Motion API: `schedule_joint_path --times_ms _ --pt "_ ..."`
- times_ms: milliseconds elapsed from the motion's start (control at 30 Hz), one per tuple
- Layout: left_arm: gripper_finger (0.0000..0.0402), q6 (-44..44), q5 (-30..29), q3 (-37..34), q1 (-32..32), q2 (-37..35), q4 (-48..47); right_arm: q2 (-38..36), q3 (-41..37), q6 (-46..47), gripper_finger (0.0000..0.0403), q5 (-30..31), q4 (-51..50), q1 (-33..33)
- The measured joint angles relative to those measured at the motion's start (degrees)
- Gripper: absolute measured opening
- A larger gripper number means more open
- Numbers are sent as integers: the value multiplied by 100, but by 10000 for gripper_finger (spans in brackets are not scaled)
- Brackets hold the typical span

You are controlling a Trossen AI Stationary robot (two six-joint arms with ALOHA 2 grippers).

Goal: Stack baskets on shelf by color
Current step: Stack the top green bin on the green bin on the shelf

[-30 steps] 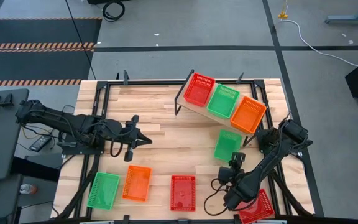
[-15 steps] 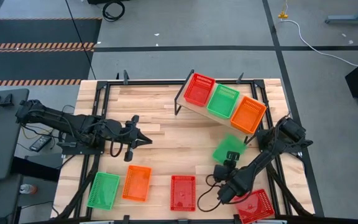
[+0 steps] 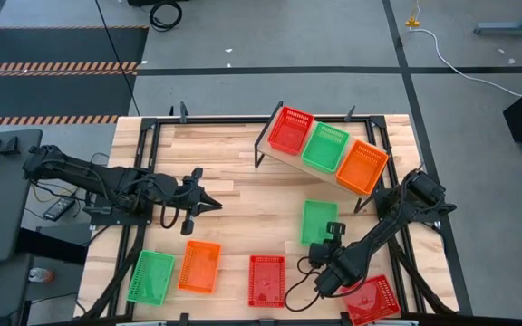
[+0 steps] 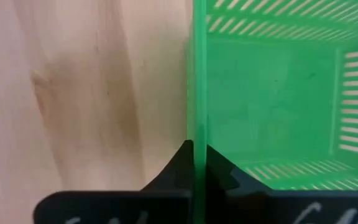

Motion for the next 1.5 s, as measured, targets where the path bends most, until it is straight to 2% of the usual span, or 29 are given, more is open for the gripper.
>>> schedule_joint_path --times_ms 167,433,600,767,967,1333,1500 --pt "36 0 -15 0 0 0 0 0 733 -147 8 242 -608 -2" --pt "30 -2 -48 0 0 0 2 -2 2394 -413 7 1222 -2125 -100" --pt "35 -2 -49 0 0 0 2 -3 3076 -428 7 1396 -2947 -379" --pt "33 -2 -50 0 0 0 7 -101 3161 -1128 7 1557 -2939 -789" --pt "32 -2 -51 -2 0 0 -6 -441 3161 -1382 7 1875 -2936 -1393" --pt "30 -4 -50 -2 -1 0 -39 -1968 3161 -1216 7 1733 -2936 -1964" --pt "33 -4 -50 -2 0 0 -35 -2423 3161 -1360 7 1661 -2938 -2337"
